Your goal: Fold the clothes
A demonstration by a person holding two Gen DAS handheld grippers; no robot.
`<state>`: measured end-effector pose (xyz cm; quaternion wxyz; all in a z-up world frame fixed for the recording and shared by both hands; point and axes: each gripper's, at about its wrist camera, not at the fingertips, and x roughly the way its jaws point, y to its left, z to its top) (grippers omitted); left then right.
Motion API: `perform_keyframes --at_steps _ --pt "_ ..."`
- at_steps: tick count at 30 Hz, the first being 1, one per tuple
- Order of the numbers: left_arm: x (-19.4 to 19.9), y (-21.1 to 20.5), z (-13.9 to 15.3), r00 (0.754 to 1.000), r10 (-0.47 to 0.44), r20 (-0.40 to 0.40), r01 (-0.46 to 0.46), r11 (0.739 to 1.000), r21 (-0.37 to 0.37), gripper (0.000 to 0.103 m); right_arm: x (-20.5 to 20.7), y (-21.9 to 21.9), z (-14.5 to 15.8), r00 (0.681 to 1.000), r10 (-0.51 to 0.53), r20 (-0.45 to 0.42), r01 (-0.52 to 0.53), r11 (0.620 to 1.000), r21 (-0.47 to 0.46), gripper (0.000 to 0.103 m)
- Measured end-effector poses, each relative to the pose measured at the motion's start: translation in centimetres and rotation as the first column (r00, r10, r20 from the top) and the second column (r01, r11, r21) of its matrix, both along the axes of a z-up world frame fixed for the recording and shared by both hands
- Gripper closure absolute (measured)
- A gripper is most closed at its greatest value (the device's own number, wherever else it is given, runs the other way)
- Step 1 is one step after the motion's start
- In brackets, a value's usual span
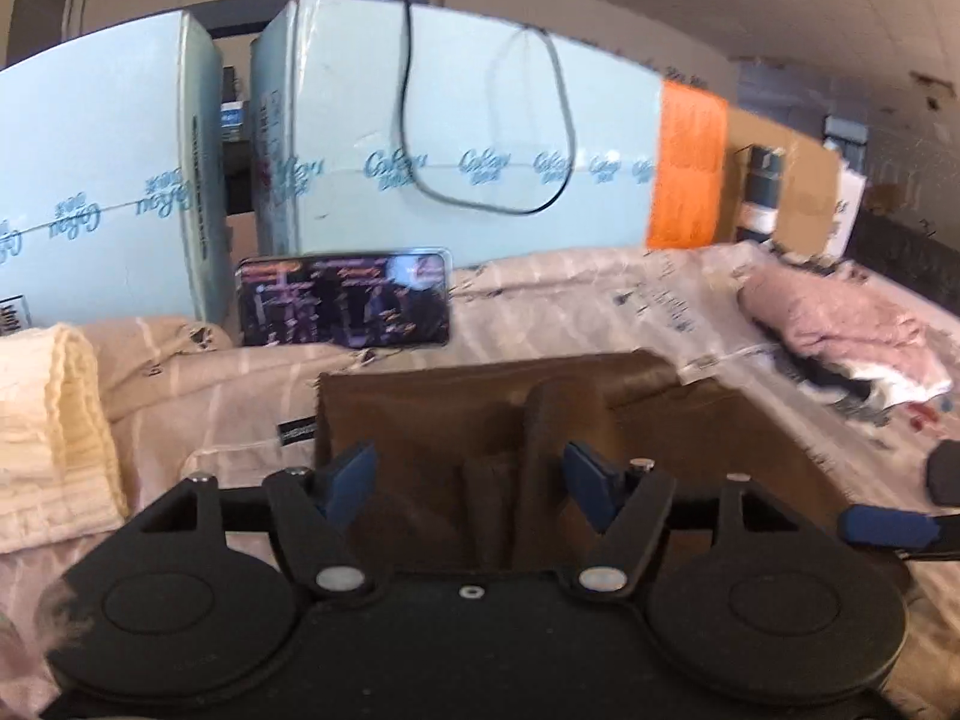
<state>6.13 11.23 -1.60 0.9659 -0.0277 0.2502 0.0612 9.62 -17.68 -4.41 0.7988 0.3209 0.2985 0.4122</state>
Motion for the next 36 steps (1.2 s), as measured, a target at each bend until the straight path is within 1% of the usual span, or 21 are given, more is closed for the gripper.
perform_keyframes --at_steps 2,4,6,7,8,9,10,11,12,13,14,16,17,21,24,25,27,29,32,35,36 --pt "1.0 -0.1 -1.5 0.997 0.021 -0.069 -0.017 0.998 0.057 0.030 0.1 0.1 -0.3 1.000 0.011 0.002 -0.011 1.000 -0.014 0.015" --pt "1.0 -0.6 -1.9 0.998 0.038 -0.056 -0.032 0.994 0.108 0.026 0.3 0.1 -0.8 1.000 0.024 0.005 -0.024 1.000 -0.008 0.015" --pt "0.8 -0.1 -1.8 0.998 0.038 -0.049 -0.034 0.996 0.080 0.024 0.4 -0.1 -1.3 1.000 0.024 0.012 -0.024 1.000 0.012 0.015" --pt "0.6 0.7 -1.5 0.998 0.036 -0.042 -0.035 0.999 0.023 0.024 0.4 -0.3 -1.4 1.000 0.019 0.012 -0.019 0.999 0.027 0.015" --pt "0.2 1.8 -1.0 0.998 0.044 -0.037 -0.046 0.997 -0.066 0.024 0.3 -0.7 -1.4 1.000 0.012 0.008 -0.013 0.999 0.045 0.015" --pt "-0.6 3.1 -0.4 0.997 0.060 -0.041 -0.067 0.979 -0.190 0.023 0.3 -1.0 -1.4 1.000 0.006 0.005 -0.006 0.998 0.062 0.015" --pt "-1.4 4.4 0.2 0.996 0.075 -0.047 -0.086 0.946 -0.312 0.020 0.2 -1.3 -1.3 1.000 0.000 0.001 0.000 0.997 0.080 0.015" --pt "-2.6 5.8 0.5 0.995 0.085 -0.049 -0.098 0.894 -0.438 0.015 0.1 -1.7 -1.2 1.000 -0.011 0.003 0.010 0.996 0.093 0.014" --pt "-4.0 7.0 0.6 0.994 0.096 -0.055 -0.111 0.829 -0.548 0.009 0.0 -2.3 -0.9 1.000 -0.024 0.017 0.022 0.995 0.101 0.014" --pt "-5.5 7.7 0.3 0.992 0.102 -0.077 -0.127 0.763 -0.633 0.007 -0.2 -2.9 -0.6 0.998 -0.042 0.038 0.038 0.994 0.106 0.013" --pt "-6.9 8.5 0.0 0.990 0.105 -0.098 -0.144 0.689 -0.711 0.005 -0.2 -3.4 -0.2 0.996 -0.063 0.057 0.057 0.993 0.103 0.012" --pt "-9.8 8.6 -0.8 0.986 0.091 -0.136 -0.163 0.607 -0.778 0.005 0.2 -4.2 0.2 0.993 -0.098 0.068 0.094 0.993 0.070 0.009" --pt "-10.8 8.4 -1.2 0.985 0.081 -0.152 -0.170 0.585 -0.793 0.005 0.7 -4.4 0.2 0.992 -0.109 0.059 0.107 0.993 0.042 0.009" --pt "-12.8 6.6 -2.5 0.982 0.010 -0.187 -0.165 0.518 -0.839 0.003 3.2 -4.0 -0.4 0.993 -0.121 -0.009 0.120 0.991 -0.067 0.009" --pt "-12.6 5.6 -2.2 0.984 -0.013 -0.176 -0.143 0.524 -0.840 0.000 4.6 -3.6 -1.0 0.993 -0.105 -0.058 0.099 0.990 -0.102 0.009" --pt "-12.0 5.6 -2.2 0.982 -0.013 -0.188 -0.153 0.531 -0.833 0.000 4.9 -3.5 -1.1 0.993 -0.097 -0.065 0.089 0.990 -0.112 0.009" --pt "-11.0 5.2 -1.9 0.982 0.005 -0.191 -0.161 0.562 -0.811 0.000 5.3 -3.0 -1.1 0.994 -0.081 -0.071 0.071 0.989 -0.133 0.009" --pt "-9.6 4.9 -1.9 0.985 -0.003 -0.174 -0.139 0.586 -0.799 0.000 5.9 -2.6 -1.1 0.994 -0.071 -0.088 0.059 0.989 -0.135 0.009" --pt "-7.6 5.1 -2.3 0.989 0.006 -0.146 -0.120 0.605 -0.787 0.000 7.1 -1.4 -1.1 0.992 -0.065 -0.106 0.046 0.984 -0.170 0.009" --pt "-6.5 4.9 -2.5 0.995 0.041 -0.089 -0.094 0.643 -0.760 0.000 8.5 0.4 -0.4 0.994 -0.031 -0.102 0.006 0.971 -0.238 0.009" --pt "-6.2 4.7 -2.6 0.996 0.057 -0.064 -0.086 0.671 -0.737 0.000 9.1 1.0 -0.3 0.994 -0.018 -0.108 -0.009 0.970 -0.241 0.008"
